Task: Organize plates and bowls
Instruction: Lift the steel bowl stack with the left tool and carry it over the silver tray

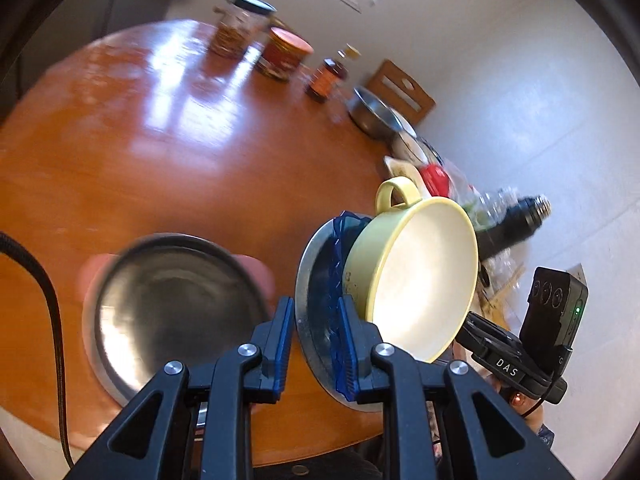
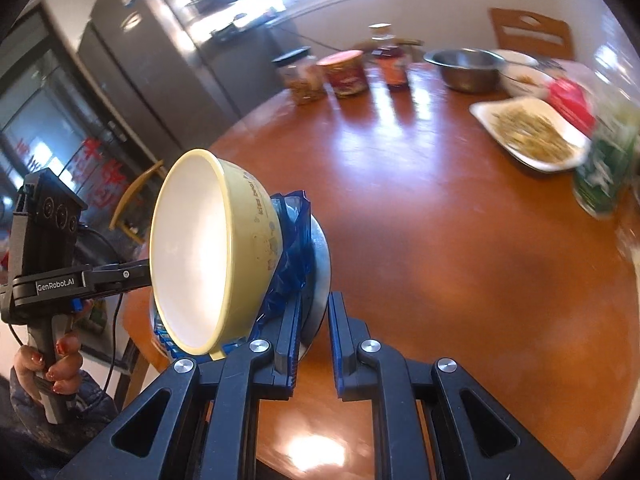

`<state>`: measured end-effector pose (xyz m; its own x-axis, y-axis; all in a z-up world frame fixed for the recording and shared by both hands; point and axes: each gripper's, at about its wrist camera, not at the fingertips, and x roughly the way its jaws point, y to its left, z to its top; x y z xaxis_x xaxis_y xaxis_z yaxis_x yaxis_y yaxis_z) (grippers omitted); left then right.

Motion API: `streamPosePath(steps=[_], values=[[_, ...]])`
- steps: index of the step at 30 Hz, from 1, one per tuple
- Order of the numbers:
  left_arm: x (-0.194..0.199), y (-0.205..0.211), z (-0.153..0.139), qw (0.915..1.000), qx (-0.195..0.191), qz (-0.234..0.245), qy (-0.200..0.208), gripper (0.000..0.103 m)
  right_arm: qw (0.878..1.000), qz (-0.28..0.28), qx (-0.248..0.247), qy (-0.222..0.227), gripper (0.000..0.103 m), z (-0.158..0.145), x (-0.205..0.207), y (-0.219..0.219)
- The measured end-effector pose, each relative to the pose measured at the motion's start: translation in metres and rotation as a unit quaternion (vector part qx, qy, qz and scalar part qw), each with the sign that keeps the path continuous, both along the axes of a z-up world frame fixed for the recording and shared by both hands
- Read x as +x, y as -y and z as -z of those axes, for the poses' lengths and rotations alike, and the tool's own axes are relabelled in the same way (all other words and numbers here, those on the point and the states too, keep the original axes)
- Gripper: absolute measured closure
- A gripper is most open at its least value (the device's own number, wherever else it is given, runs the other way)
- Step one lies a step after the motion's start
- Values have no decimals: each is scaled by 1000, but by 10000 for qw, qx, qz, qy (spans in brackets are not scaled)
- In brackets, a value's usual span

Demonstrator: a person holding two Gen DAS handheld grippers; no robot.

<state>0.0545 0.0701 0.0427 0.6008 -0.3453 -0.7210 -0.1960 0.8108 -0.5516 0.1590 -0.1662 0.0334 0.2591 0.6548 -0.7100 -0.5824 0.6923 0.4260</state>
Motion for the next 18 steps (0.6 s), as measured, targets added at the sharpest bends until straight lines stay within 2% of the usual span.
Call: streamPosePath(steps=[9, 16, 18], values=[[-45, -54, -7, 9980, 438, -446, -81, 81, 9980, -617, 90, -46, 89, 0, -14, -81], [-62, -78, 8, 9977, 418, -516, -168, 82, 9971, -746, -41, -117, 89, 12, -25, -113], [-65, -82, 11, 9983, 328, -458, -128, 98, 9971, -751, -80, -110, 89, 13, -29, -118]])
